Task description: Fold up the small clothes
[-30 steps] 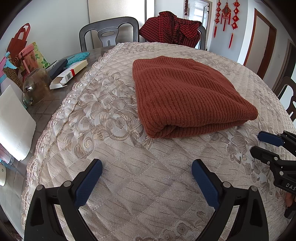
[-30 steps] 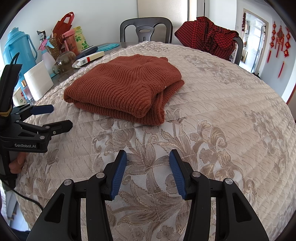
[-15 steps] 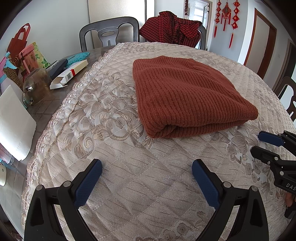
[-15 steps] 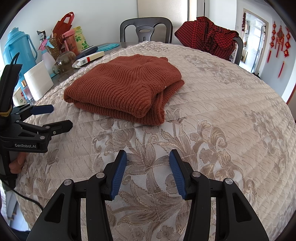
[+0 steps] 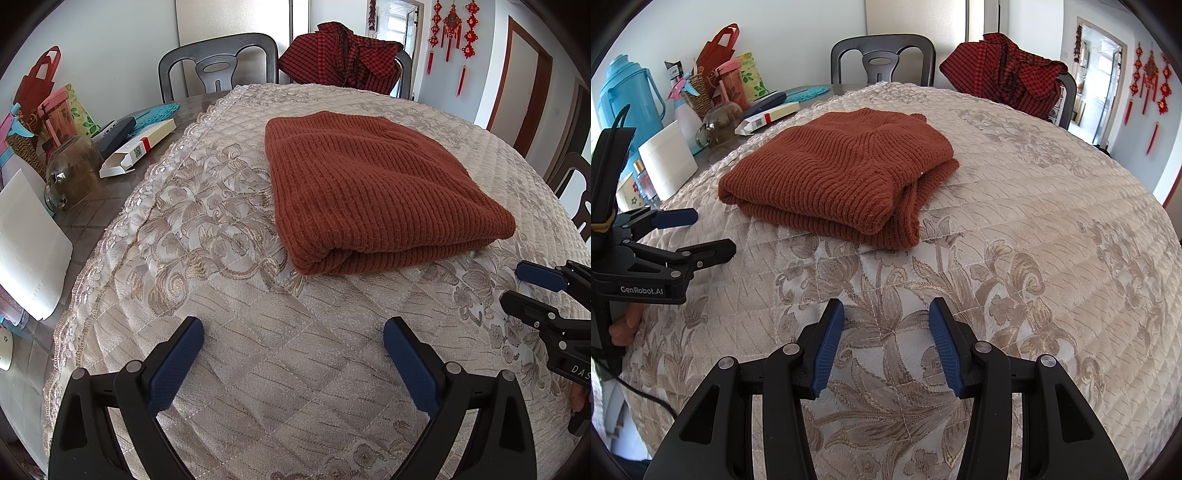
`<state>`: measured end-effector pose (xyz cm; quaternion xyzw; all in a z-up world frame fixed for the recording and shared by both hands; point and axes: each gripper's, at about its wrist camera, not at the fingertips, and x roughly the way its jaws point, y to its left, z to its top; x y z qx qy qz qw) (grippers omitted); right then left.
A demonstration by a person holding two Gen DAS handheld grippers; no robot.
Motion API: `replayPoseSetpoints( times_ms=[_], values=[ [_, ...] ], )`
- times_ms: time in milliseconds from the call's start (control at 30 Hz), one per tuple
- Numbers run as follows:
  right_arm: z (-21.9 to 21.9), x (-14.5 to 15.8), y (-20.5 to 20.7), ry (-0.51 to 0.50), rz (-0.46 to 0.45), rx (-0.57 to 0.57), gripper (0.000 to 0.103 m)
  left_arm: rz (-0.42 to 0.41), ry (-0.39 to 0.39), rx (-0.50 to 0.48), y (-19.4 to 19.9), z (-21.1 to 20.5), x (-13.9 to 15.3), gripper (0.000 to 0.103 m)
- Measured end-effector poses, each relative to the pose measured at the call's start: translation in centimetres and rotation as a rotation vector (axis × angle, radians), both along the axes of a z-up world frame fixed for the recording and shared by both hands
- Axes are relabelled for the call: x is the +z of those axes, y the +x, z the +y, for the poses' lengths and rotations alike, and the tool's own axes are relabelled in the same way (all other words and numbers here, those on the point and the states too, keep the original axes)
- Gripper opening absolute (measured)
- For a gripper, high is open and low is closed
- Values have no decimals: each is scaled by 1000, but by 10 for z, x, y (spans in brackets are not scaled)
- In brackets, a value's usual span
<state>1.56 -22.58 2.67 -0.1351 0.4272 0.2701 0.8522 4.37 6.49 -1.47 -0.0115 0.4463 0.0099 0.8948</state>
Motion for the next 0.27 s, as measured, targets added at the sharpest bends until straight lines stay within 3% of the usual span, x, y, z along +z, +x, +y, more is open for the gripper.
replayPoseSetpoints(
  times_ms=[267],
  values=[
    [0,0,0,0,0,0,49,0,0,0,0,-1,0,99]
  ],
)
